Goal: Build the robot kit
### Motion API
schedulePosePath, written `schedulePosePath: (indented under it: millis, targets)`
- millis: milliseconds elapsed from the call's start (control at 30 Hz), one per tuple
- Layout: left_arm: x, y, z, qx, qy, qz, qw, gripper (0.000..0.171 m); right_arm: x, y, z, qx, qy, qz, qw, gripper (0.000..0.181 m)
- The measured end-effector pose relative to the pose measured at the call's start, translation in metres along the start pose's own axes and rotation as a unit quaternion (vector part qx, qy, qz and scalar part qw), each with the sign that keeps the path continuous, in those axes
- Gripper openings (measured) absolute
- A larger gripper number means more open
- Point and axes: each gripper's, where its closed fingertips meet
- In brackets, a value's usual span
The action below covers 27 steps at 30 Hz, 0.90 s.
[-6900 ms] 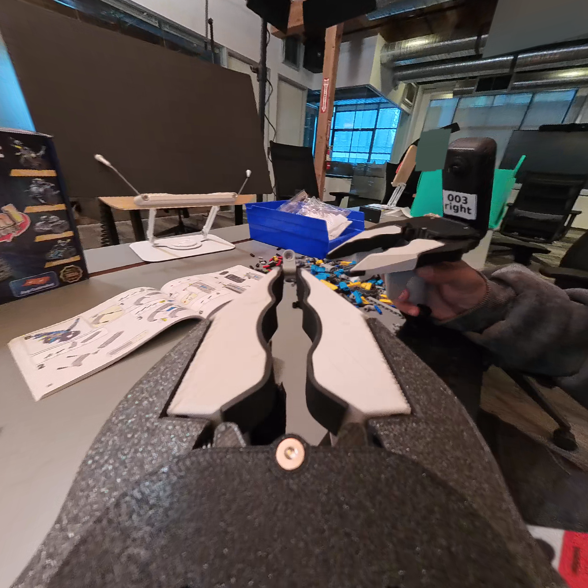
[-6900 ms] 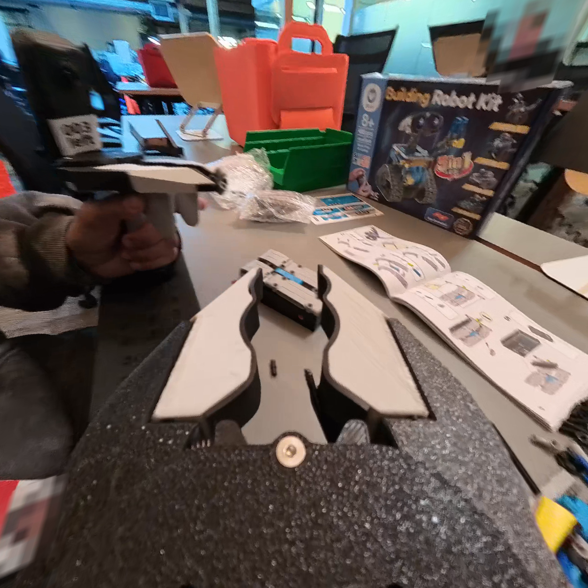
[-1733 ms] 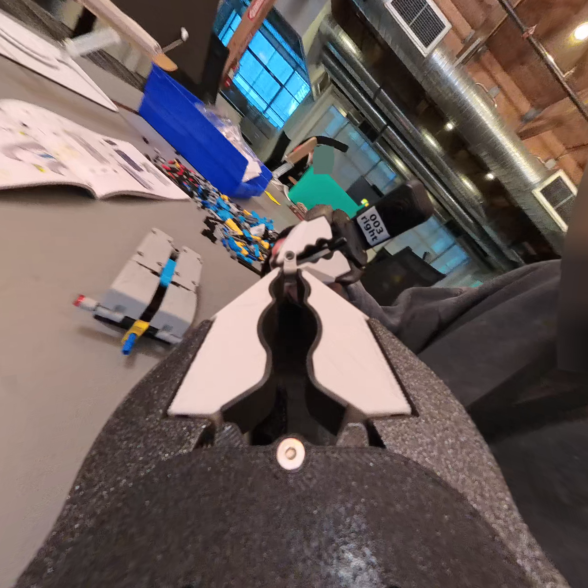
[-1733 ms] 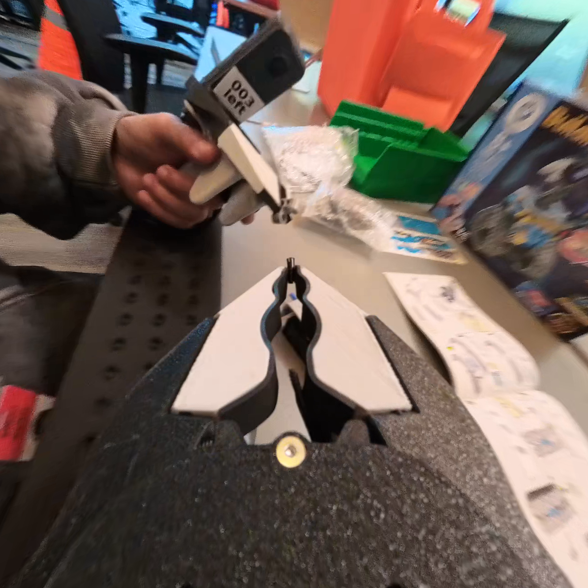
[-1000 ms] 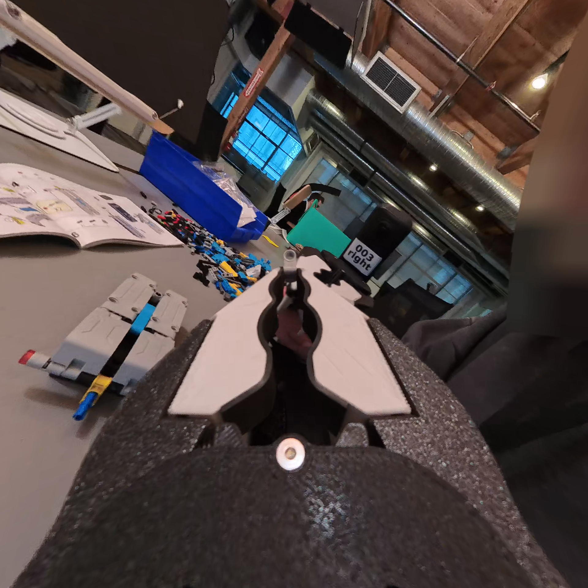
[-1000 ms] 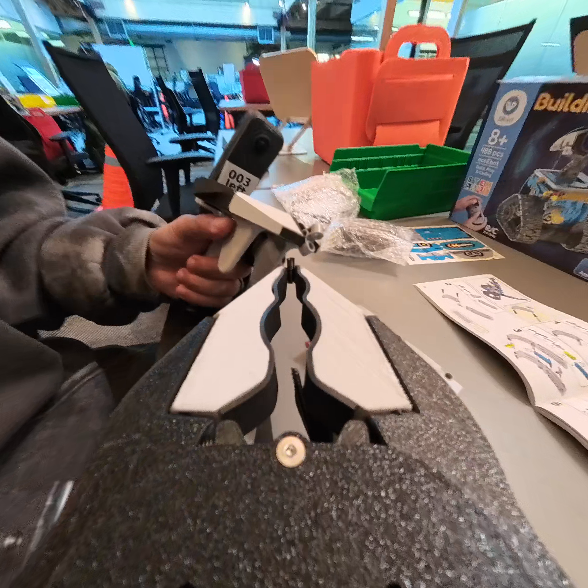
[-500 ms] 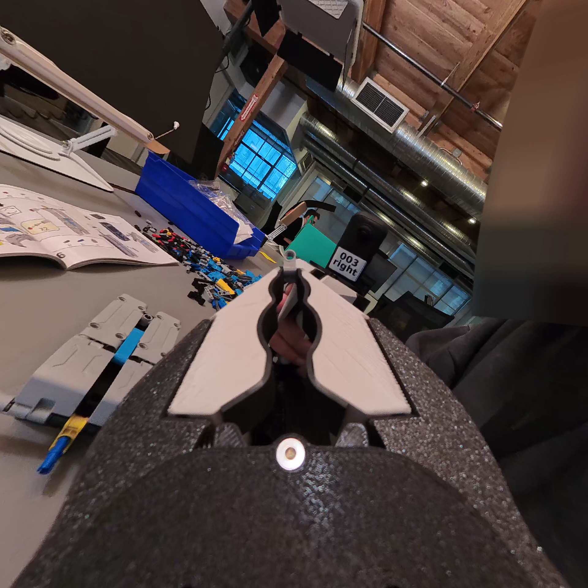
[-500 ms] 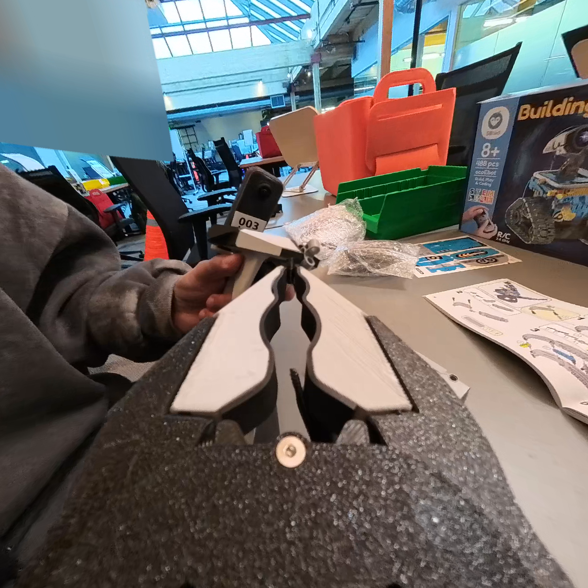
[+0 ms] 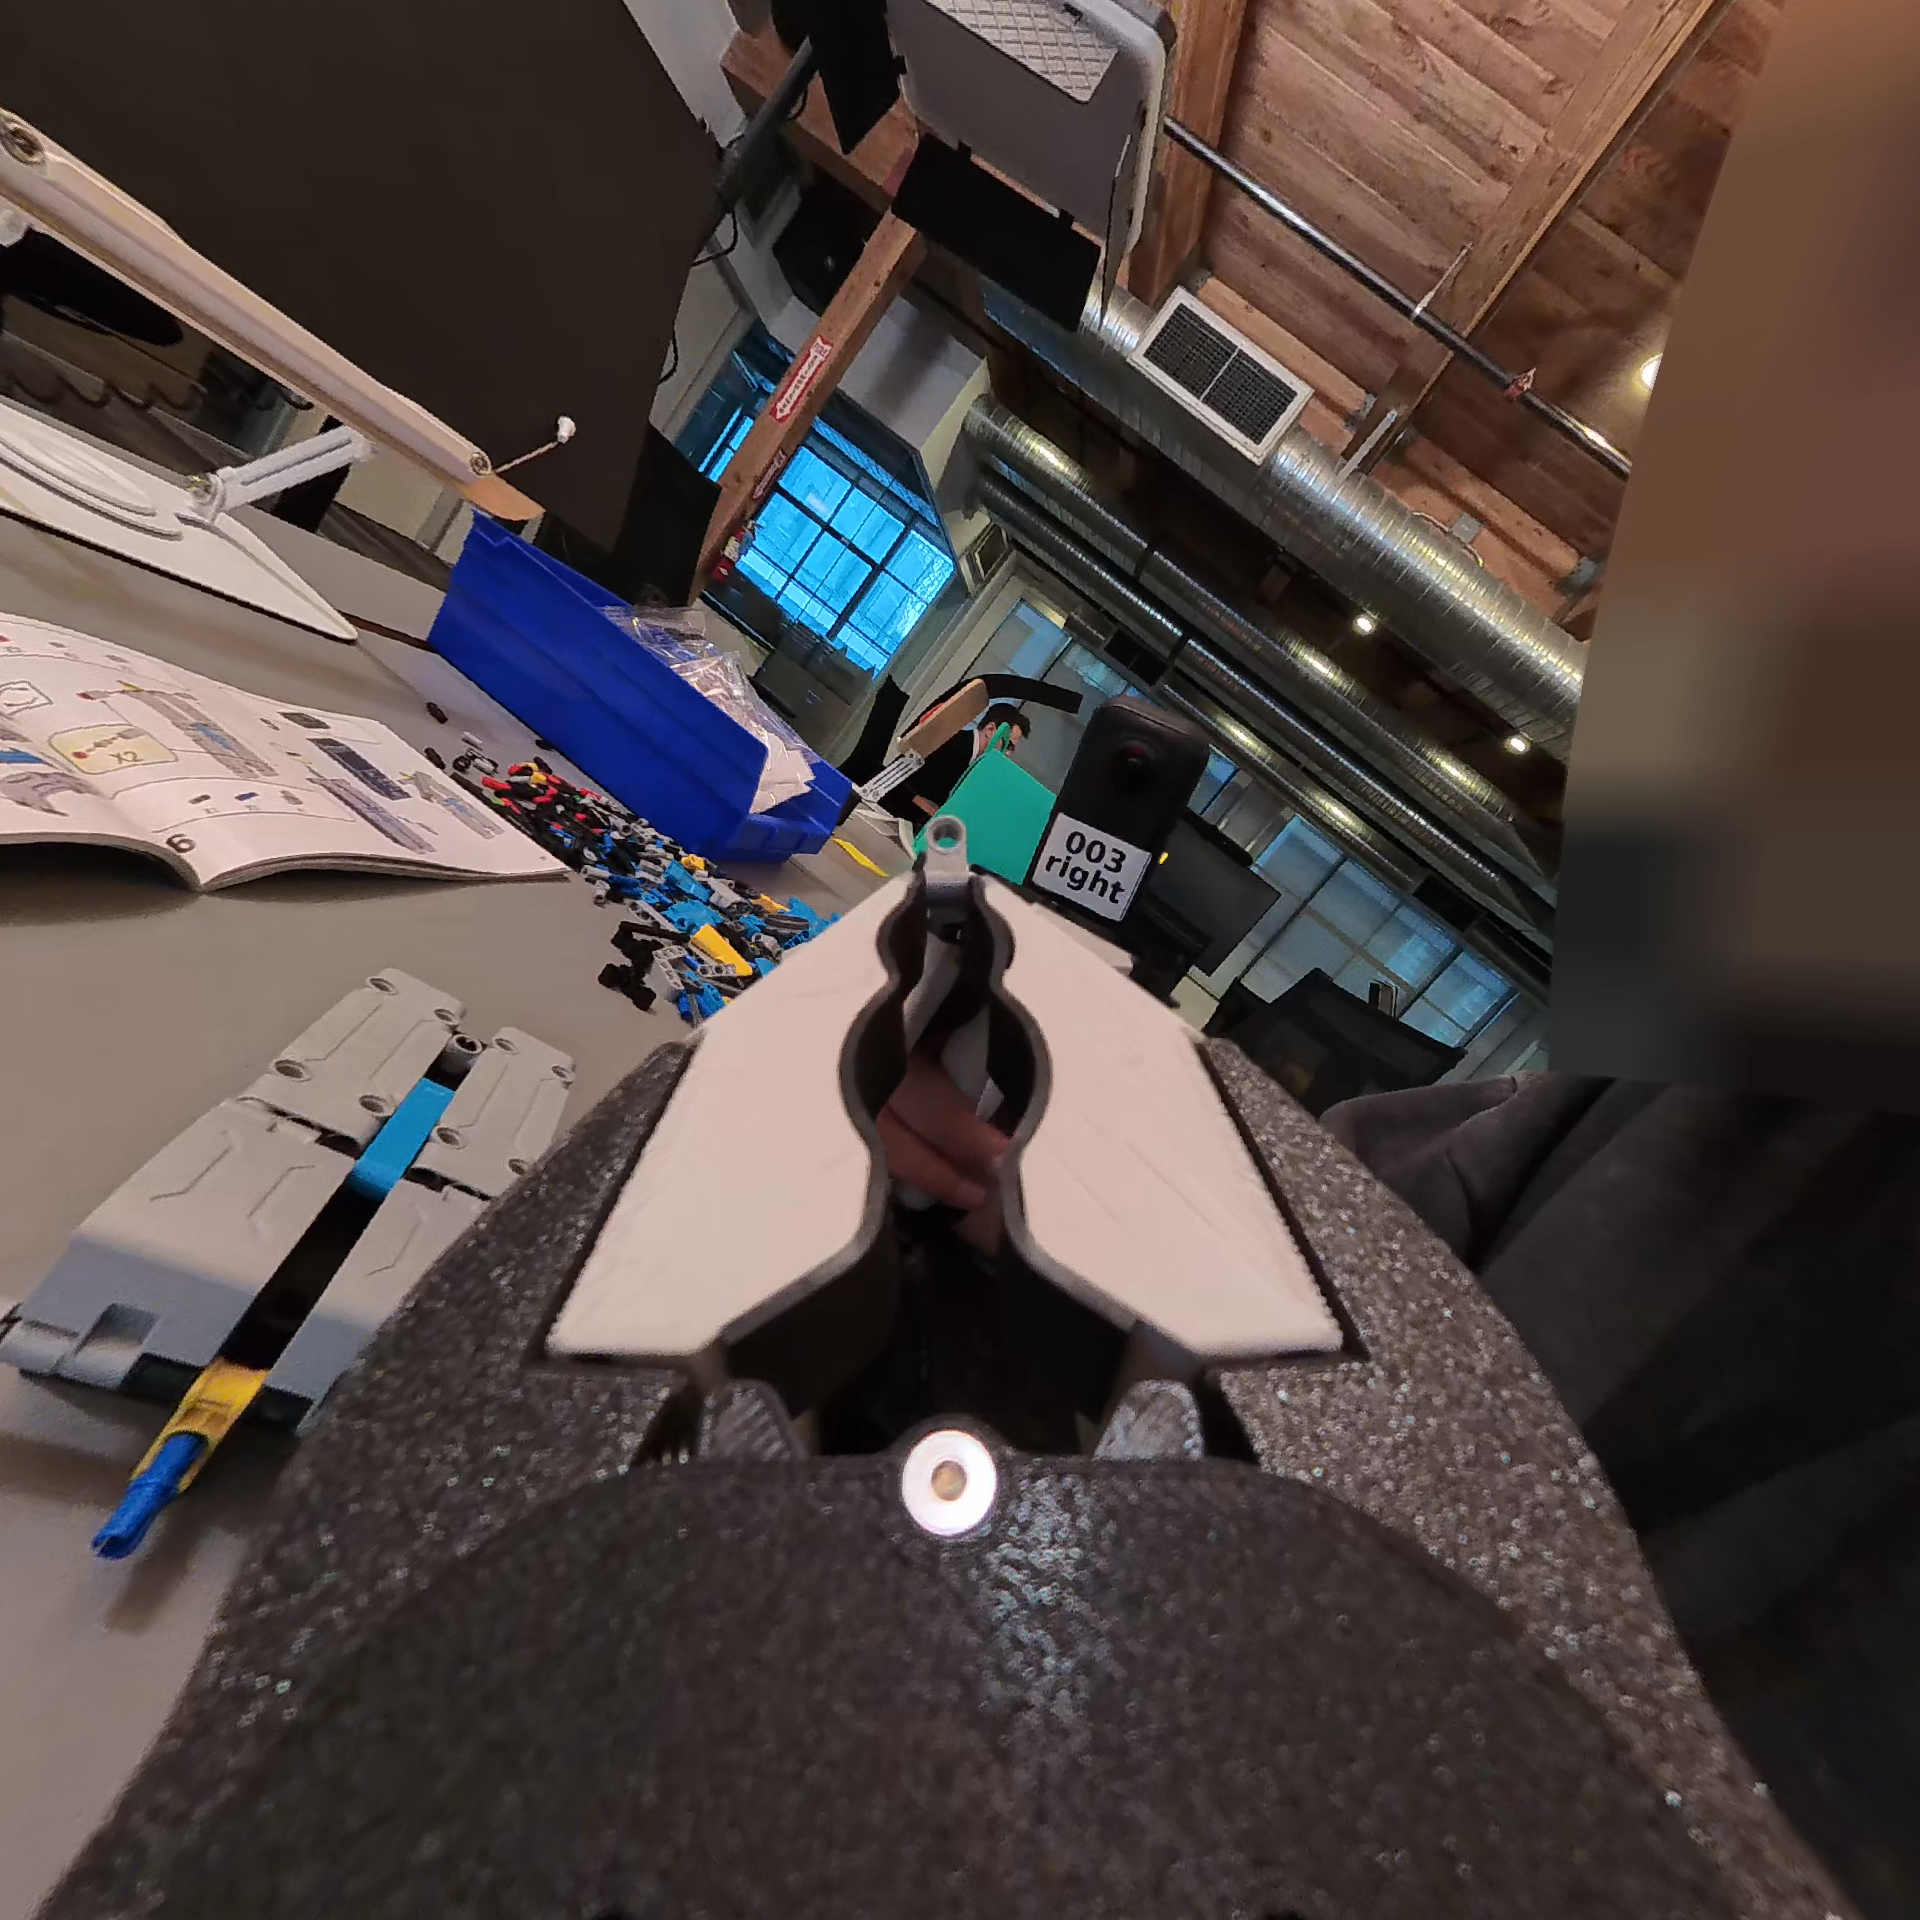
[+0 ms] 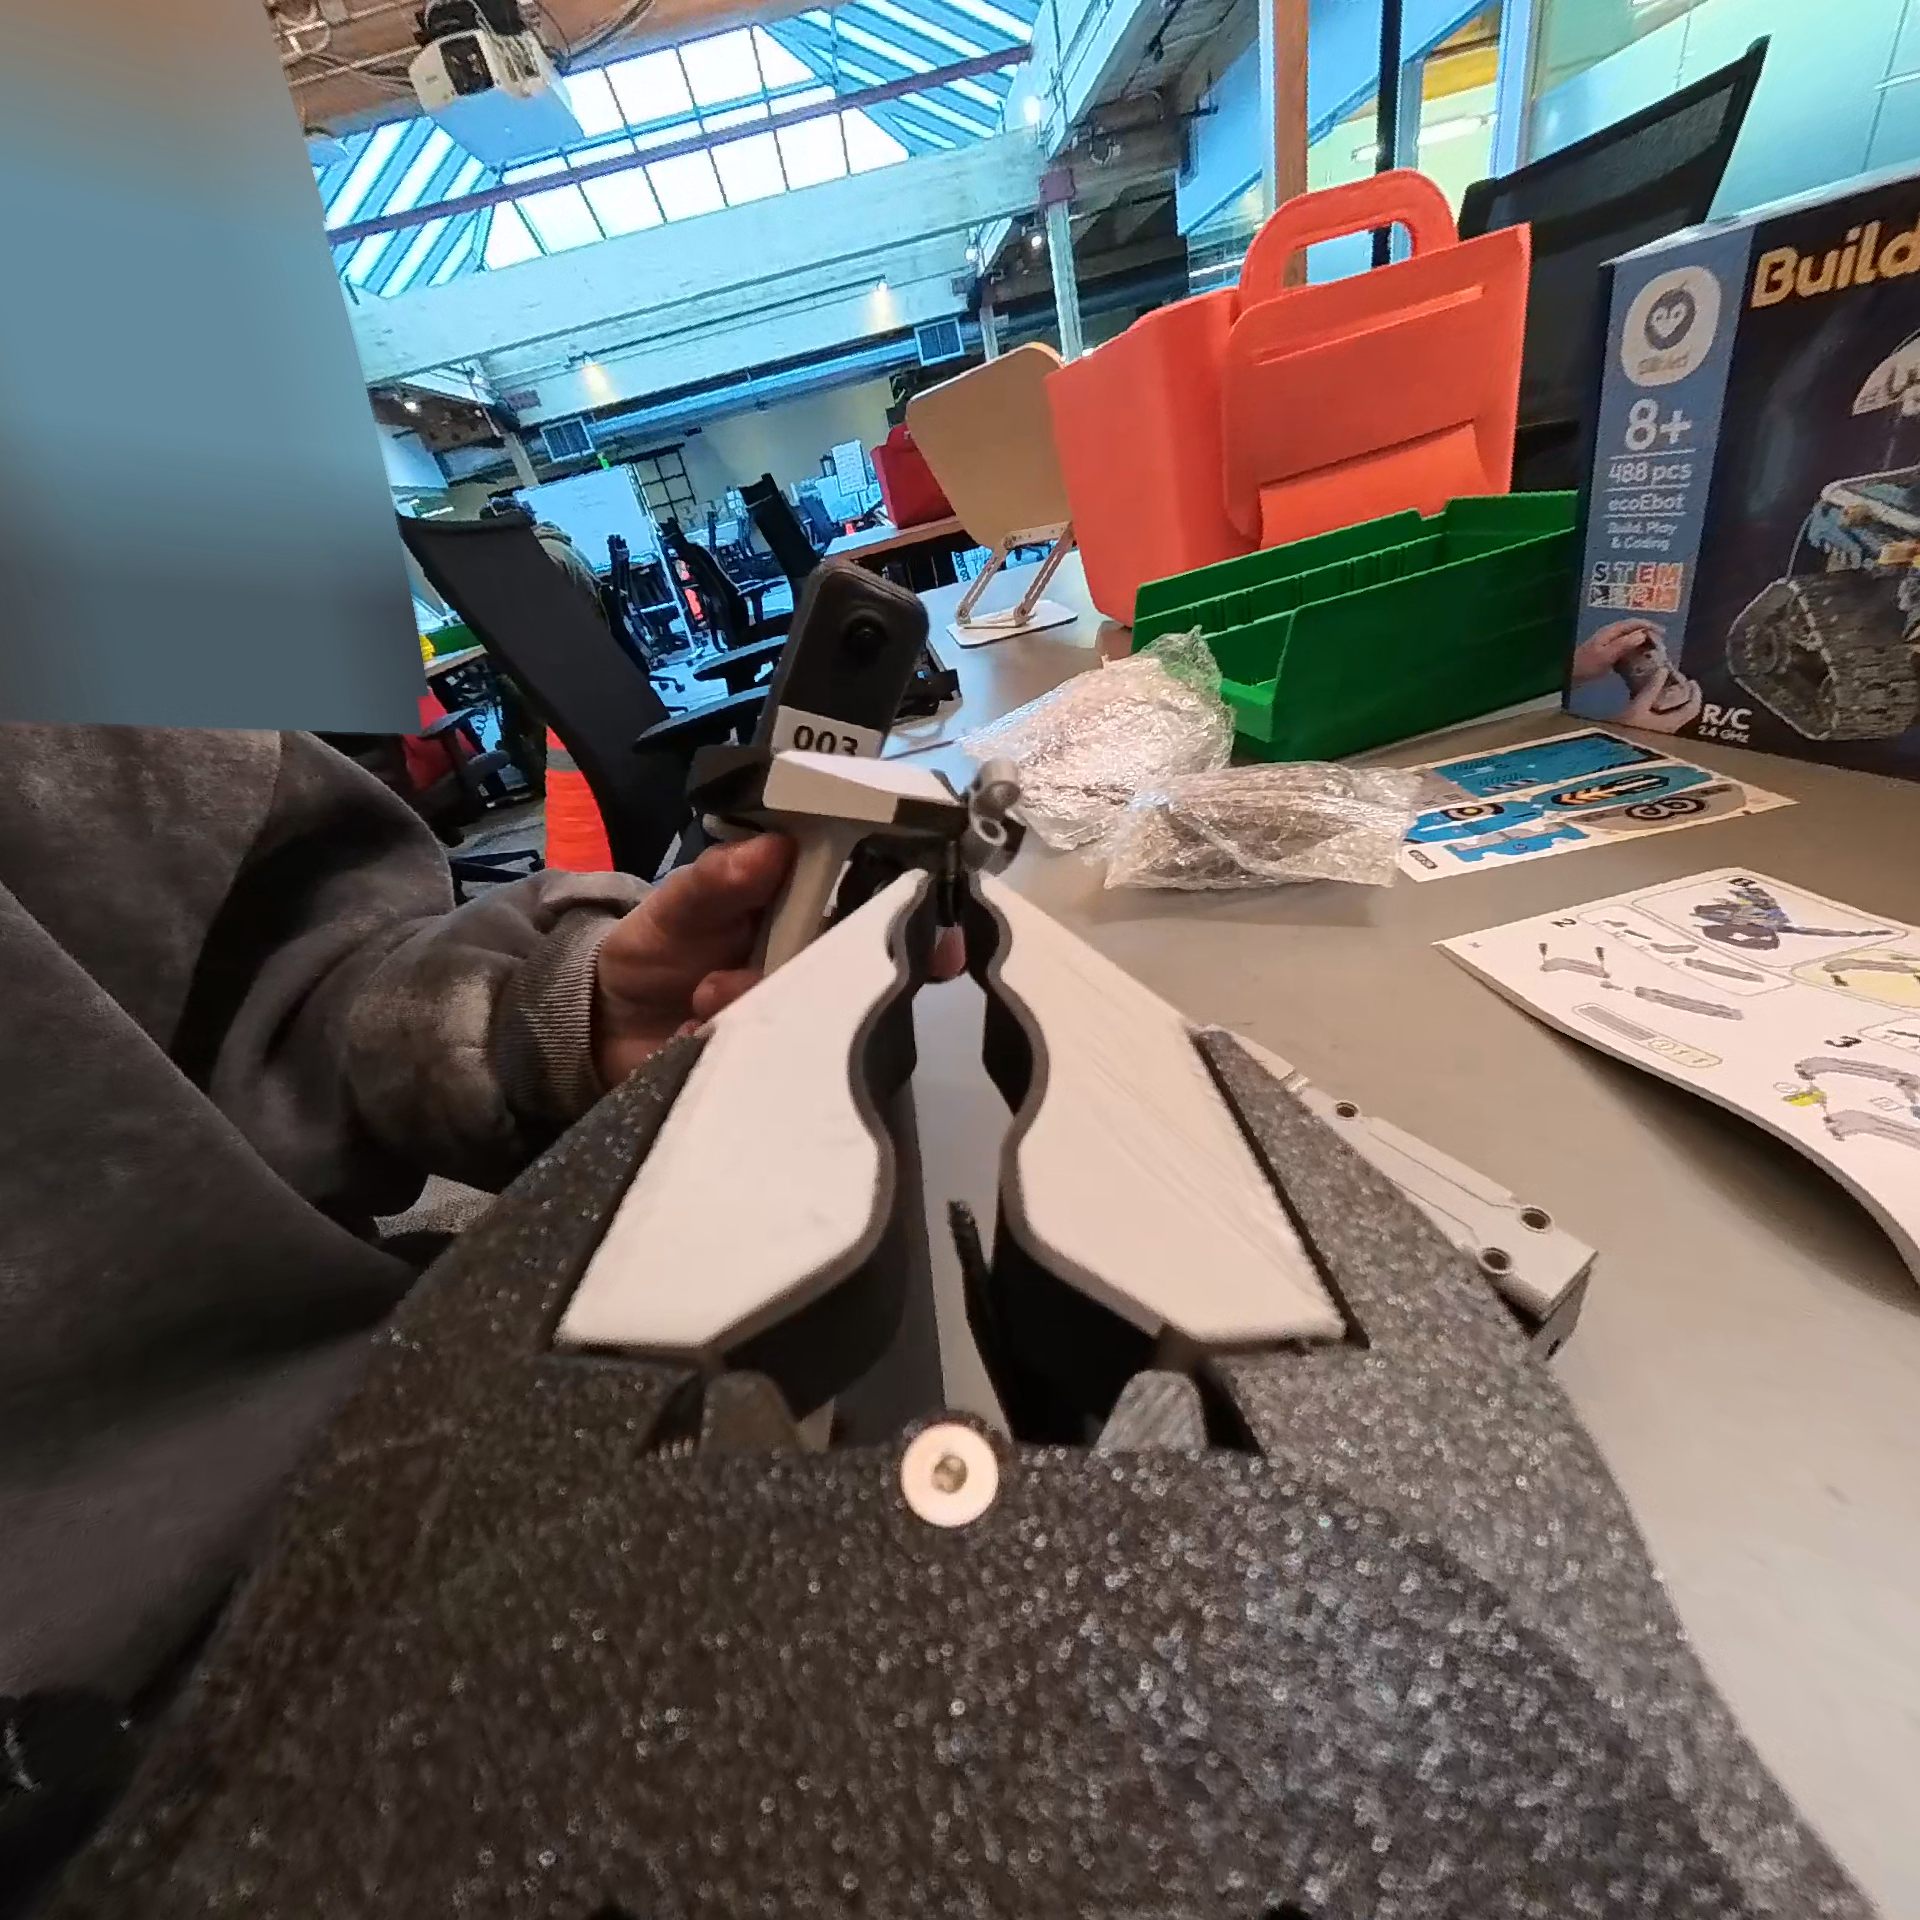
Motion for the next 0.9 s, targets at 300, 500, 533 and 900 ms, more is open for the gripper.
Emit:
schedulePosePath:
  millis: [300,500,533,900]
  targets:
    - [-0.001,0.0,0.002,0.001,-0.01,-0.009,1.0,0.007,-0.005,-0.004,-0.004,0.003,-0.017,0.015,1.0,0.003]
    - [-0.001,-0.001,0.004,0.004,-0.017,-0.015,1.0,0.007,0.0,-0.002,0.001,0.007,-0.001,0.007,1.0,0.003]
    - [0.0,-0.003,0.005,0.006,-0.014,-0.012,1.0,0.007,-0.002,-0.003,-0.001,0.006,-0.007,0.011,1.0,0.003]
    - [0.001,-0.005,0.008,0.015,-0.025,-0.022,0.999,0.007,-0.009,-0.004,-0.006,0.001,-0.033,0.032,0.999,0.003]
Point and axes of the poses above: each gripper's, where its closed fingertips meet, z out along the fingers, x out of its underside, y = z × x across the jaws, and after that the axes turned 6 degrees about z, right-handed
